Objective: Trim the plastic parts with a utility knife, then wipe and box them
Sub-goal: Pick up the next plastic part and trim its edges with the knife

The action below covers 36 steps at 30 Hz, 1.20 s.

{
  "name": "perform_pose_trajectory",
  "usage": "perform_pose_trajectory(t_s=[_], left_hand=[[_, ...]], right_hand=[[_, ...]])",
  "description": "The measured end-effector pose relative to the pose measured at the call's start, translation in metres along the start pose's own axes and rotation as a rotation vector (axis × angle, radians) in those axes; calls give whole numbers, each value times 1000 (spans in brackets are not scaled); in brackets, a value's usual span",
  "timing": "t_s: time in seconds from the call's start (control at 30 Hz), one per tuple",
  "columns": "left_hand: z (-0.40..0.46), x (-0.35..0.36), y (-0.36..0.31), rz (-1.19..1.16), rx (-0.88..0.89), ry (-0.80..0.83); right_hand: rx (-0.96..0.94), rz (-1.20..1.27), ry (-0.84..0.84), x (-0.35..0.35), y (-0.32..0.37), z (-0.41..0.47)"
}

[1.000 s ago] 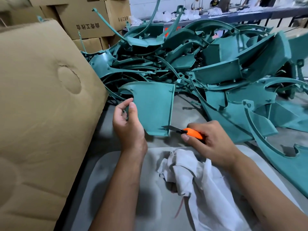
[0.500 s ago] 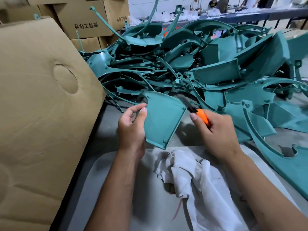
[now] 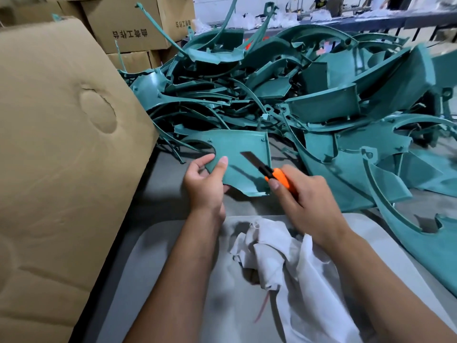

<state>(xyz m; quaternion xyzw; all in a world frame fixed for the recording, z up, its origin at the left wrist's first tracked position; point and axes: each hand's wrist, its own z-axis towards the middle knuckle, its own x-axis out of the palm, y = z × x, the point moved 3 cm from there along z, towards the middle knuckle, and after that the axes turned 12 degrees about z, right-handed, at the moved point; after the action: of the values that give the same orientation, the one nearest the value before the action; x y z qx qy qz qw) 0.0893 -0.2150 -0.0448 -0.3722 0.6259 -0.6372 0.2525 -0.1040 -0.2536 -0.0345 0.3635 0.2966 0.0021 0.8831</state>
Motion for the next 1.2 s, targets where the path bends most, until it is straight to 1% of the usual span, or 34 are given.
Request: perform_pose_trajectory(t_s=[0.07, 0.13, 0.23, 0.3, 0.43, 0.53, 0.7, 0.77, 0.87, 0.93, 1.03, 1.1, 1.13, 1.2], left_hand=[[-1, 5, 5, -118, -124, 72], [-4, 8, 4, -263, -207, 116], [-10, 17, -2, -412, -258, 160], [-11, 23, -8, -466, -260, 174], [-3, 34, -19, -518, -259, 150], [-1, 38, -19, -500, -258, 142], [-1, 43, -16, -503, -245, 142], [1, 41, -17, -502, -241, 140], [2, 38, -19, -518, -240, 144], [2, 37, -20, -519, -241, 142], [2, 35, -21, -511, -233, 134], [3, 34, -24, -514, -222, 137], [4, 32, -25, -513, -213, 142], [6, 29, -28, -508, -190, 152]], right_hand=[[5, -2, -111, -5, -3, 0], [-36, 6, -207, -12, -3, -1], [-103, 36, -316, -16, -1, -6], [-119, 43, -366, -16, -1, -8], [-71, -26, -346, -13, -4, -8], [-56, -73, -319, -15, -6, -6], [-22, -128, -236, -10, -8, -5], [13, -146, -256, -11, -11, -4], [65, -125, -337, -18, -16, -4], [65, -112, -377, -21, -17, -5], [-26, -84, -327, -19, -13, -5], [-49, -111, -284, -15, -12, -5], [-44, -119, -306, -15, -13, -4], [-18, -93, -427, -23, -17, -4]])
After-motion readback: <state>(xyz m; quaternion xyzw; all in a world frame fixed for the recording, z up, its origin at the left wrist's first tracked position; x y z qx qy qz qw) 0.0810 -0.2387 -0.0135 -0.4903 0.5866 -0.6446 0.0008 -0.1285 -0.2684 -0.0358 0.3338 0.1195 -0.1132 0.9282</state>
